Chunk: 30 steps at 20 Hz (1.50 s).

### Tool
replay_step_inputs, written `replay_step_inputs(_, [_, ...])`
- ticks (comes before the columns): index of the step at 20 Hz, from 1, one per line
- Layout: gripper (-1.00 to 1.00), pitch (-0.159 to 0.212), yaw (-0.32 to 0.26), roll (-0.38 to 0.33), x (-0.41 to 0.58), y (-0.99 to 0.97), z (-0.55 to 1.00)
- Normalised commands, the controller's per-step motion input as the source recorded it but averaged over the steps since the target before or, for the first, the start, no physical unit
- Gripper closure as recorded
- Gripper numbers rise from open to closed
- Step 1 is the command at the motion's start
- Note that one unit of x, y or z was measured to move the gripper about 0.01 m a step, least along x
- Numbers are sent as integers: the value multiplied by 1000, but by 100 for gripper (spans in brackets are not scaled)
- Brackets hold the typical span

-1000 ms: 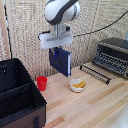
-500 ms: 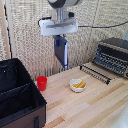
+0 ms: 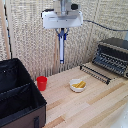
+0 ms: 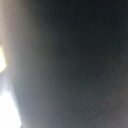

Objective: Gently maneuver your gripper in the book's direction. Confidently hold the book by angling your gripper properly. Relocate the book to the caddy. Pinpoint the back pocket of the caddy and set the book down inside it.

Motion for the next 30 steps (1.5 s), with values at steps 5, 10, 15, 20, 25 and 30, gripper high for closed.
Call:
replay_step_inputs(5, [100,26,-264,50,129,199,356])
replay_step_inputs(10, [100,35,-208,44,263,341,362])
replay_step_inputs(15, [100,42,-113,33,509,539,327])
replay_step_inputs(20, [100,40,-75,7,592,621,406])
replay_step_inputs(25, [100,15,-55,0,493,722,762])
replay_step_inputs(30, [100,1,-84,0,314,663,881])
